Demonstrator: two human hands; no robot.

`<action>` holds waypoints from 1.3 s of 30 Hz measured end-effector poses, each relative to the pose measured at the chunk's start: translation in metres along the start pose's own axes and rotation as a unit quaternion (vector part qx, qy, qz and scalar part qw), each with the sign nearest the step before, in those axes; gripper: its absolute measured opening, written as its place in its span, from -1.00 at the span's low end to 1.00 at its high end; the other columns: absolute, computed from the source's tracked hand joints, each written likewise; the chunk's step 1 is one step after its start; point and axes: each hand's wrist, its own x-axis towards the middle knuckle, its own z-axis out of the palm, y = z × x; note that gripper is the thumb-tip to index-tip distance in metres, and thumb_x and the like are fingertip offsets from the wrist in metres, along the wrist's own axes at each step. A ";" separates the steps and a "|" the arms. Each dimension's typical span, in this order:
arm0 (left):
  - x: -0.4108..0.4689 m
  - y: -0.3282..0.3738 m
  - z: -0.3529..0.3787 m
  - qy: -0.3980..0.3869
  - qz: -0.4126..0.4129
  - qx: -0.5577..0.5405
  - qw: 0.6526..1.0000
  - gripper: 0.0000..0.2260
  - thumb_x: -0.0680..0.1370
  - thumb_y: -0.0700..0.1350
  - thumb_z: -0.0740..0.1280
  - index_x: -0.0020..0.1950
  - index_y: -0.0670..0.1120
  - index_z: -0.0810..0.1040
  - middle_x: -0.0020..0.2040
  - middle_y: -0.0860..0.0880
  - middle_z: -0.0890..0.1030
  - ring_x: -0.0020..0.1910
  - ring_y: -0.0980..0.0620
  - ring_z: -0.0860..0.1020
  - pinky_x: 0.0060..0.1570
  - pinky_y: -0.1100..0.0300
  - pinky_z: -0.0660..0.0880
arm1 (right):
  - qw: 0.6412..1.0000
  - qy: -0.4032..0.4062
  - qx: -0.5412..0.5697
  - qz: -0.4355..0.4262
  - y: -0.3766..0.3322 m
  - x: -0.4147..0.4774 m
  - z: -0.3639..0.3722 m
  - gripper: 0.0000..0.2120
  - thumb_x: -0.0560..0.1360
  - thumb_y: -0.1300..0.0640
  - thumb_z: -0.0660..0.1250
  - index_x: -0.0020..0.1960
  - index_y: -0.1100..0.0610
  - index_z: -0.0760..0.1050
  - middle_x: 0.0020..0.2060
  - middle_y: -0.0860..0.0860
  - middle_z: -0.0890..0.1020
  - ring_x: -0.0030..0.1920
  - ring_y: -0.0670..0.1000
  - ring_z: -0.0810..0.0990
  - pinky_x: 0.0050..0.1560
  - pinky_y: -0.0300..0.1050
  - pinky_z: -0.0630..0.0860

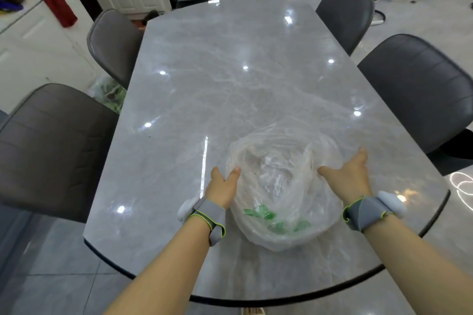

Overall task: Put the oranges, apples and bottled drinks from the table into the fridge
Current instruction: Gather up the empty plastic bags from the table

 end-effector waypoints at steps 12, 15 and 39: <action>-0.038 -0.017 -0.062 0.149 0.087 -0.062 0.983 -0.63 0.53 -0.06 0.30 0.29 -0.13 0.34 0.19 -0.06 0.27 0.03 -0.01 0.37 0.15 0.16 0.35 | 0.956 -0.213 0.009 -0.200 -0.051 -0.106 0.078 -0.44 0.53 -0.20 0.16 0.46 0.01 0.21 0.43 -0.02 0.30 0.37 -0.03 0.33 0.28 -0.21 0.20; -0.064 -0.032 -0.097 0.177 0.099 -0.150 0.968 -0.65 0.55 -0.02 0.26 0.32 -0.04 0.34 0.23 0.03 0.19 0.10 0.07 0.35 0.20 0.16 0.34 | 0.919 -0.313 -0.032 -0.238 -0.070 -0.158 0.108 -0.29 0.44 -0.26 0.25 0.49 -0.07 0.11 0.44 -0.08 0.25 0.40 -0.08 0.28 0.25 -0.23 0.19; -0.160 -0.296 -0.339 0.246 0.089 -0.268 0.927 -0.82 0.56 -0.20 0.24 0.12 -0.06 0.53 0.11 -0.02 0.60 0.15 0.04 0.53 0.13 0.30 0.43 | 0.811 -0.356 -0.074 -0.459 -0.029 -0.414 0.356 -0.47 0.38 0.39 0.31 0.30 0.08 0.44 0.11 -0.03 0.43 0.01 -0.38 0.25 0.04 -0.70 0.08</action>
